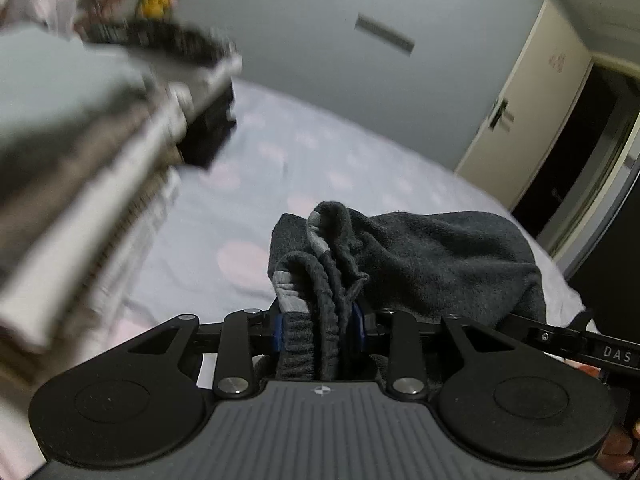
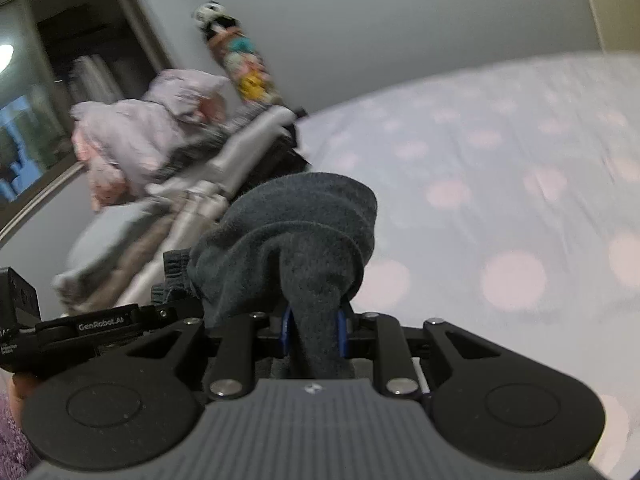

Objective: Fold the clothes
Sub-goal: 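Lift the folded shirt with both tools and carry it onto the clothes stack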

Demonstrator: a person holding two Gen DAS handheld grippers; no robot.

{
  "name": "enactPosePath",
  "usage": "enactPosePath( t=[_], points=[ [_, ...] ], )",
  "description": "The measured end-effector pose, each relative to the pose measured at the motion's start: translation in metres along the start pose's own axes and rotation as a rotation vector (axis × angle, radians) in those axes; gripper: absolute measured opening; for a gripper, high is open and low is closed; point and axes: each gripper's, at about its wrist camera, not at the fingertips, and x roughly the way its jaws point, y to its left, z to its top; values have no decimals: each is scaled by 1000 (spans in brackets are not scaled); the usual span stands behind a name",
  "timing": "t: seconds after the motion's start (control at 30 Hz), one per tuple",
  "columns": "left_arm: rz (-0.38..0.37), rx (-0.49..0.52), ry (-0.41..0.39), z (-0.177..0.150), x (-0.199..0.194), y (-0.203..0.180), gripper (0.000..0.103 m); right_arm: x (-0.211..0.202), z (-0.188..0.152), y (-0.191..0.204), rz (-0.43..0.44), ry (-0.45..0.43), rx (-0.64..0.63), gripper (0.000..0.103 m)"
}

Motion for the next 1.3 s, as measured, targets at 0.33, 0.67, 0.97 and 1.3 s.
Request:
enactPosePath(
  t=[0.33,0.67,0.97,1.3],
  points=[
    [116,136,-238,90,-139,0,35,-29,64,121,180,-95,-132,24],
    [310,232,-321,185,-217,31,36,15,123,229,389,-92,-113,24],
    [359,209,-181,216,-165,93,36,98,135,265,379,22,-140,24],
    [323,168,10,238,-67,166,36,218,147,240,272,153,-169,24]
  ],
)
